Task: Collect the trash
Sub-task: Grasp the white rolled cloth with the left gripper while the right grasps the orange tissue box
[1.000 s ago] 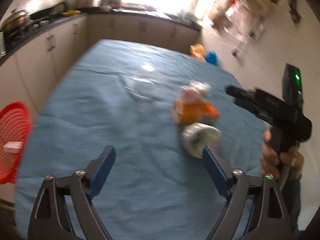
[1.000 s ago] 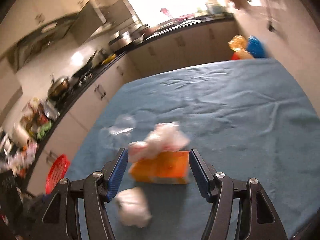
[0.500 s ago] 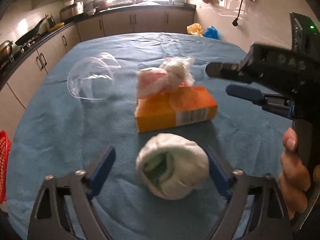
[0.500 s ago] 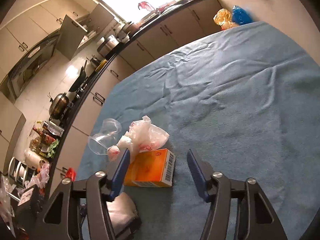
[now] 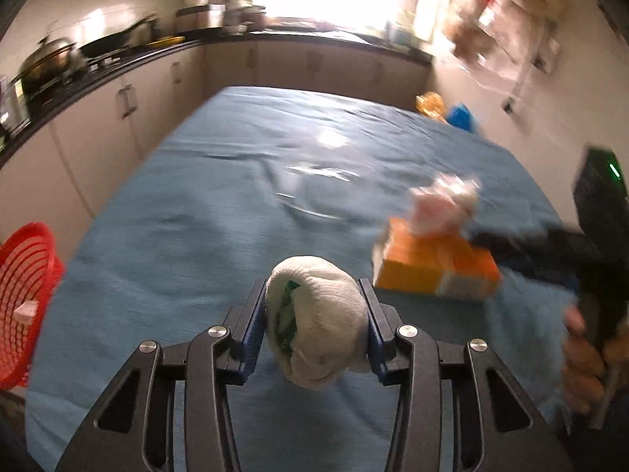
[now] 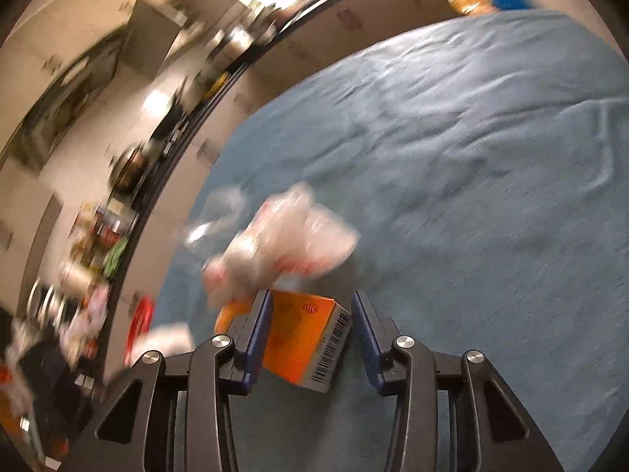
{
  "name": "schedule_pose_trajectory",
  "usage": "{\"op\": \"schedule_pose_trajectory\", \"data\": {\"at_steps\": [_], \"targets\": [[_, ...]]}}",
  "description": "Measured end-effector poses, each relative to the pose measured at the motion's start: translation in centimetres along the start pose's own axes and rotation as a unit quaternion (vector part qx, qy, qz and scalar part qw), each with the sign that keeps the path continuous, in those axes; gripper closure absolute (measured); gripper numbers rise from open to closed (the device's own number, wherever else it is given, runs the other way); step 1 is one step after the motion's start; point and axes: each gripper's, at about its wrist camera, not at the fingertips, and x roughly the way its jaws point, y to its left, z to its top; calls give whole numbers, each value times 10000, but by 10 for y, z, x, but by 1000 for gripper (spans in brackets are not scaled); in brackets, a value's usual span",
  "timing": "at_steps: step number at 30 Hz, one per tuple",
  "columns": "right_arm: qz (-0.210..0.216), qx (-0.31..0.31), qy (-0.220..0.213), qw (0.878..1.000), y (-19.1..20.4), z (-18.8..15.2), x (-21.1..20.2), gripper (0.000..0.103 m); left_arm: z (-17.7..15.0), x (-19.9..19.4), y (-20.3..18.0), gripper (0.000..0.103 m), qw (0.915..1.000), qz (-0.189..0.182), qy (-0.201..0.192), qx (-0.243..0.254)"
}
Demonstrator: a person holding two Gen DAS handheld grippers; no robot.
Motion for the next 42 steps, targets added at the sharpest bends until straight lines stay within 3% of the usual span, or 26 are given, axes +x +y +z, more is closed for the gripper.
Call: {"op": "schedule_pose_trajectory", "data": {"at_steps": [2,4,6,8,10,15,22,24,28,32,42], "targets": [[324,-351,620,9969,19,-11,4,57,4,-1,17,60,9997,98,-86,-196],[521,-904,822,9911,41,-21,1,57,7,-1,29,60,9990,218,-202,-346],[323,-1223,643,9899,54,-25,-3,52,7,-2,37,60,9984,234,-255,-457],[-136,-1564,336,9870,64,-29,-7,39,7,-1,41,60,9979,225,-306,-517],[-273,-1728,234,9843,69,-33,-4,37,6,-1,39,60,9980,205,-328,-498],[-623,-1960,372,9779,77,-36,19,37,6,-4,31,60,9980,225,-455,-369],[-1037,-2424,183,9644,93,-49,37,38,4,-5,29,60,9982,164,-474,-341],[-1120,-2533,137,9608,97,-54,39,50,3,-5,27,60,9983,162,-479,-302],[-1277,-2751,109,9528,102,-63,39,52,3,-4,25,60,9984,159,-484,-246],[-1273,-2773,-87,9523,106,-67,31,52,2,-5,24,60,9983,170,-522,-209],[-592,-2331,-857,9669,114,-59,-12,52,2,-11,23,60,9973,191,-686,-186]]}}
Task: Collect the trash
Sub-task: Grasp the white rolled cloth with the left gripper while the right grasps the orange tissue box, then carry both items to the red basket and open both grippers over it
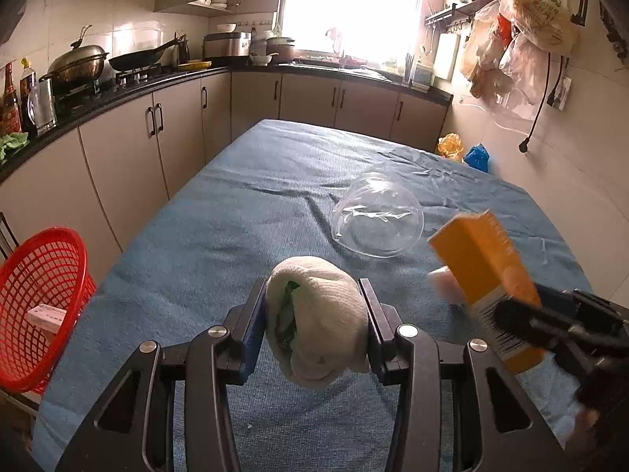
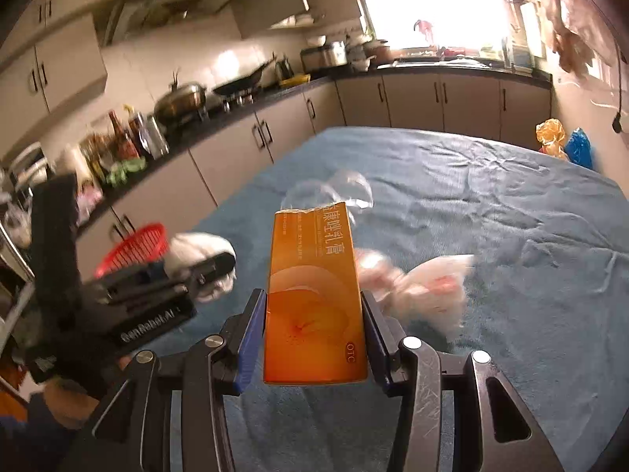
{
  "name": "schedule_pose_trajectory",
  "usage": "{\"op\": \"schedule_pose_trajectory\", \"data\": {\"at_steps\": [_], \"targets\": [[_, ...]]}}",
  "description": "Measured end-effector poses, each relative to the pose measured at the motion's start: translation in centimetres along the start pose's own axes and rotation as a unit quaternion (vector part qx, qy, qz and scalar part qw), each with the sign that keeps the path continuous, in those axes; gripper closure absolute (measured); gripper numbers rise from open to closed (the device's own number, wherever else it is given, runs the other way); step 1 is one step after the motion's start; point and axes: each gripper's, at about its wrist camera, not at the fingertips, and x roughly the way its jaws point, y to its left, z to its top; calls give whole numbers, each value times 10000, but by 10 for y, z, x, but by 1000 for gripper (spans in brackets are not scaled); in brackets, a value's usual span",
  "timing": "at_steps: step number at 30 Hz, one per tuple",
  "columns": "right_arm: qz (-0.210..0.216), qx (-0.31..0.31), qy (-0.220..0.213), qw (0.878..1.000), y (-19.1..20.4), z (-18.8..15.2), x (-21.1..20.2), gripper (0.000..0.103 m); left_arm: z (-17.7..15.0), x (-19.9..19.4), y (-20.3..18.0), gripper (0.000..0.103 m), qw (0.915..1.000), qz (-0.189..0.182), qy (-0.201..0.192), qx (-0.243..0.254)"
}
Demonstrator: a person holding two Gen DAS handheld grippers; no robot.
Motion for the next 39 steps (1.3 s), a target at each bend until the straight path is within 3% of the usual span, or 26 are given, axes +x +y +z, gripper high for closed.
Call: {"op": "schedule_pose_trajectory", "data": {"at_steps": [4,9,39], "targets": [[185,249,-282,9991,-4,5,-15,52,0,-2,-1,60,10000,-19,-47,21],[104,395,-401,9984,-7,7,-21,52,-1,-1,-3,60,10000,-16,-33,59],[84,426,-325,9985,-9,3,-17,52,-4,0,-3,60,9999,32,-2,118]]}}
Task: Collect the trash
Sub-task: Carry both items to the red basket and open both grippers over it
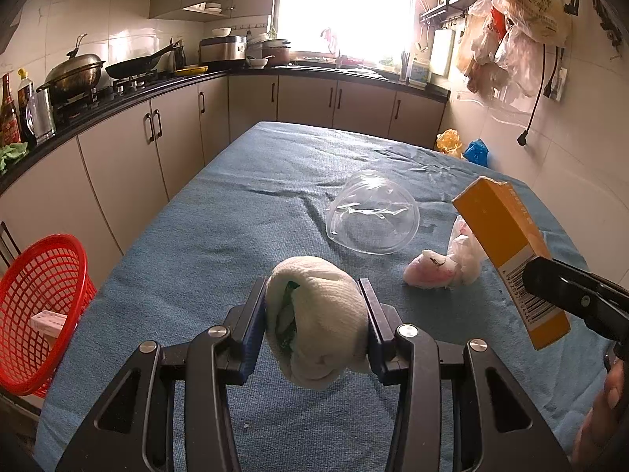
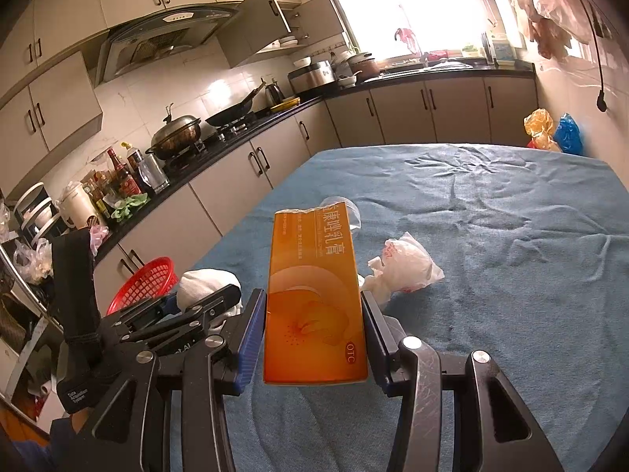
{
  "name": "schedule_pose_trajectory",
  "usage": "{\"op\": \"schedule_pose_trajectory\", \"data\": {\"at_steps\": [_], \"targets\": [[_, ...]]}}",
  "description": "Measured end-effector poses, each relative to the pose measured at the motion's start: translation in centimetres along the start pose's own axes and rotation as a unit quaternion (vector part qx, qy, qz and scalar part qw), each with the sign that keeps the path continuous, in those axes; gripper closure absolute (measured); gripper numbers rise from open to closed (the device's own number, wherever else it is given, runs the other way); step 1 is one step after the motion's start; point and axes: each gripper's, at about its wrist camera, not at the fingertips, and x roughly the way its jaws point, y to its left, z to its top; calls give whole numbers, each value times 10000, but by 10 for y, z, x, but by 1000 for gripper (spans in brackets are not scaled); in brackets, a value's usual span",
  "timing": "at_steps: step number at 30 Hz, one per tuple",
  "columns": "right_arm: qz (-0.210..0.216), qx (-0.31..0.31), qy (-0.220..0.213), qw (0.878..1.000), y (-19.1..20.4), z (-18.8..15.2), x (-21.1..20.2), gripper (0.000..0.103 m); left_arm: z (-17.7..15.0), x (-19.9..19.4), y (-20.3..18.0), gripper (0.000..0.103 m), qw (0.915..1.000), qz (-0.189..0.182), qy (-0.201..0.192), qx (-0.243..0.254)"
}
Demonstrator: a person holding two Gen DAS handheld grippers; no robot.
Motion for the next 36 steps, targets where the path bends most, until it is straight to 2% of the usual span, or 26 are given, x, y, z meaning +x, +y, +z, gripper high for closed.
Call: {"op": "schedule_pose_trajectory", "data": {"at_steps": [10,17,21,29,36], "targets": [[-3,22,-70,10000,-1,1,-3,52,2,-7,6,60,9999,110,-49,-41],[91,355,-58,9993,-10,9,-6,52,4,-42,12,60,9998,-50,-154,-123],[196,357,-91,9991,6,11,-12,52,10,-65,26,60,9993,-31,-318,-207],[635,206,99,9977,58,10,-2,52,16,-99,77,60,9968,105,-513,-603],[920,-9,369,9951,109,14,27,52,10,-119,152,60,9906,416,-627,-1138]]}}
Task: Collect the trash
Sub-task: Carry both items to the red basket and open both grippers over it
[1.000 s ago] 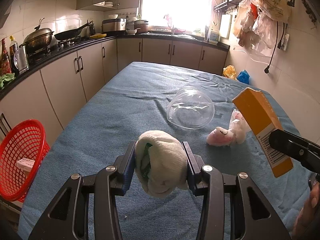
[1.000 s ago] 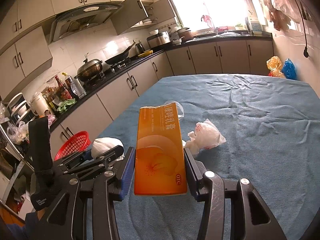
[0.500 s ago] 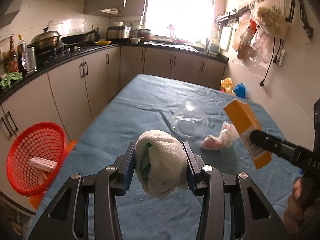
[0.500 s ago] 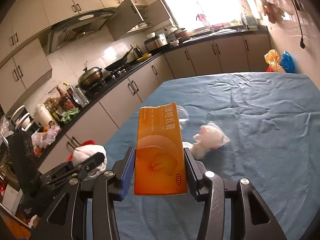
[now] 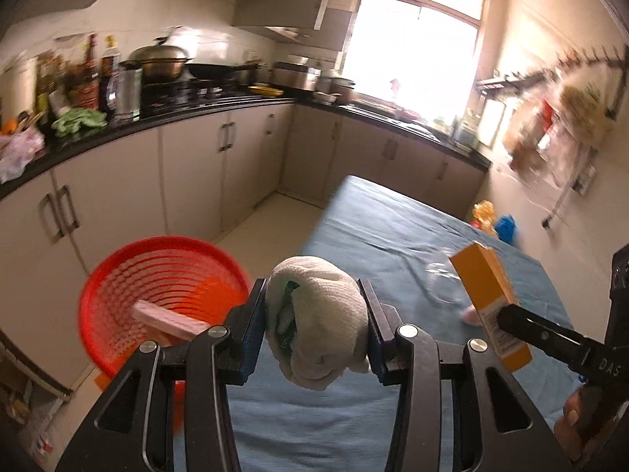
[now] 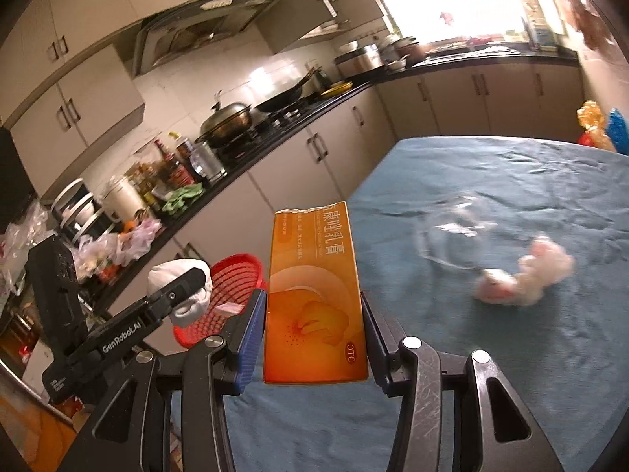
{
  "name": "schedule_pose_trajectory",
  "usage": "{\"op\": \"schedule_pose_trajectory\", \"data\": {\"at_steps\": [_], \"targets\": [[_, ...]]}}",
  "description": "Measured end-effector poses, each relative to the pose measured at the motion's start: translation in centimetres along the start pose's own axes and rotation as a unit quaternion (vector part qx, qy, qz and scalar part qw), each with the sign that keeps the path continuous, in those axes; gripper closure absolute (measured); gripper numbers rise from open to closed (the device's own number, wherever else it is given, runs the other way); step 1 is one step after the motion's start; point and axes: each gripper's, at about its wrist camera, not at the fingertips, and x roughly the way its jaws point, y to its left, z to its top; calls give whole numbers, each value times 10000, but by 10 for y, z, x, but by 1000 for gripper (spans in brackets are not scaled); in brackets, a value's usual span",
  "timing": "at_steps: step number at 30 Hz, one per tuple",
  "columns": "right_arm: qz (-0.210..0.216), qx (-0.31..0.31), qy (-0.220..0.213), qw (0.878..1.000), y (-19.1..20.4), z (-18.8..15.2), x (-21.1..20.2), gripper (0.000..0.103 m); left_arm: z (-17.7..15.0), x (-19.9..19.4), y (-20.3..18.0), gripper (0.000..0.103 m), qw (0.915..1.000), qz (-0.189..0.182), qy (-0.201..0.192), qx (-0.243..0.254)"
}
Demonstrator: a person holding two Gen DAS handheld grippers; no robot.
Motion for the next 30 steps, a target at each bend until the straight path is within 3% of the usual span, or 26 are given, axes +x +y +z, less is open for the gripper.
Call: {"op": "schedule_pose_trajectory", "data": {"at_steps": [14,30], "targets": [[425,-378,631,9964,83,5,89,52,-3,3,115,60,9952,626,88,-741],[588,-237,1170,9911,115,10,176,52,-20,34,138,60,9935,726,493,-720]]}}
